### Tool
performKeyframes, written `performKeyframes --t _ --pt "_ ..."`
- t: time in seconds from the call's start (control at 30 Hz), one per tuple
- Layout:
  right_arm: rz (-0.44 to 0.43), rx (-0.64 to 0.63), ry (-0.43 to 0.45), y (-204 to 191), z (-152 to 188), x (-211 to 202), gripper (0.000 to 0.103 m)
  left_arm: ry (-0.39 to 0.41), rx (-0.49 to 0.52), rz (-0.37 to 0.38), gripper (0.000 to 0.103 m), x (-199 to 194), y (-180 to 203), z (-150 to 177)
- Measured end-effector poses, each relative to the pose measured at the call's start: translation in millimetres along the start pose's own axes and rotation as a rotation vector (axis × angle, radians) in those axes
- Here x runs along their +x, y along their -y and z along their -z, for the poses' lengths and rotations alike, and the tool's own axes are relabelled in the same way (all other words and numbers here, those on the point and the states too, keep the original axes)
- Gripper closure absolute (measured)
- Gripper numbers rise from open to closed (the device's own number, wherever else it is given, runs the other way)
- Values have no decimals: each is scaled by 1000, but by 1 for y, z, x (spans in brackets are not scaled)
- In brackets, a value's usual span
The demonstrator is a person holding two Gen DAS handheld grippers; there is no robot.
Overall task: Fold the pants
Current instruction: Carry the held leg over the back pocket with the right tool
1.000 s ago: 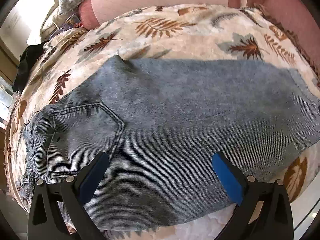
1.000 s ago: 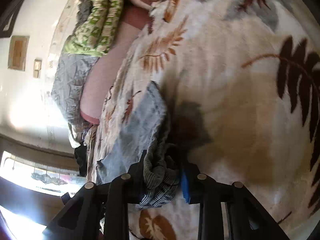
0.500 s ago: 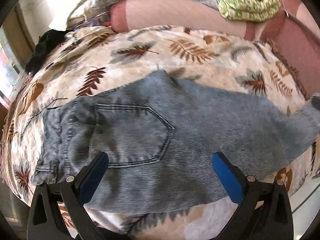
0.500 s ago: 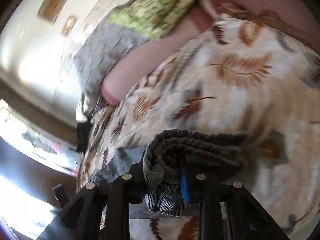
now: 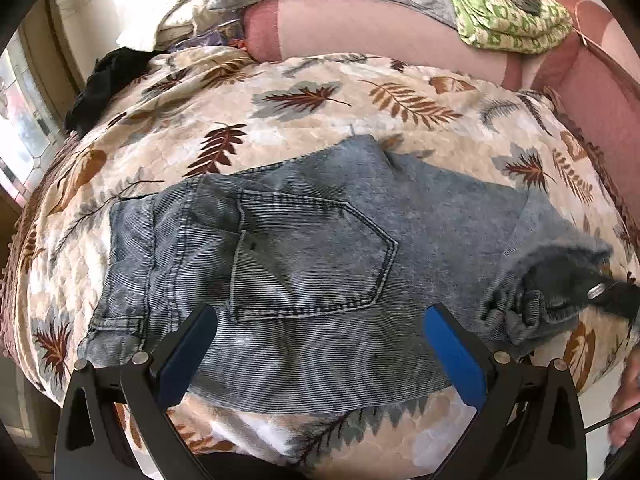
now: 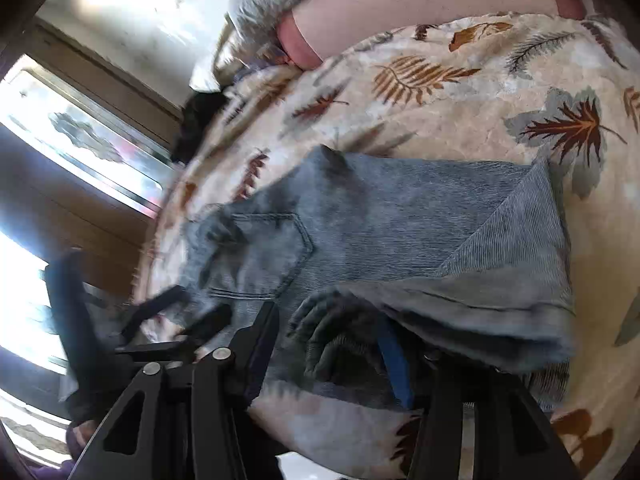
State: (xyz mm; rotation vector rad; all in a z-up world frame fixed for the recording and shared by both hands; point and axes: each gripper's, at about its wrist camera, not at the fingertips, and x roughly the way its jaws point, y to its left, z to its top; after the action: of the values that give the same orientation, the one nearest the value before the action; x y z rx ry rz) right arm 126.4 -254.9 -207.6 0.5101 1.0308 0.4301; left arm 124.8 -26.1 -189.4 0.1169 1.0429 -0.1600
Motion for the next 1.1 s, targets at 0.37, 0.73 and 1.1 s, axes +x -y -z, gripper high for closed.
performKeyframes --t 0.37,0.73,1.1 --pt "-48 307 233 97 14 -87 38 7 118 40 0 6 38 3" --pt "-42 345 111 95 20 -50 33 19 190 115 0 5 58 7" --pt "109 354 93 90 19 -41 33 -3 232 201 0 17 71 7"
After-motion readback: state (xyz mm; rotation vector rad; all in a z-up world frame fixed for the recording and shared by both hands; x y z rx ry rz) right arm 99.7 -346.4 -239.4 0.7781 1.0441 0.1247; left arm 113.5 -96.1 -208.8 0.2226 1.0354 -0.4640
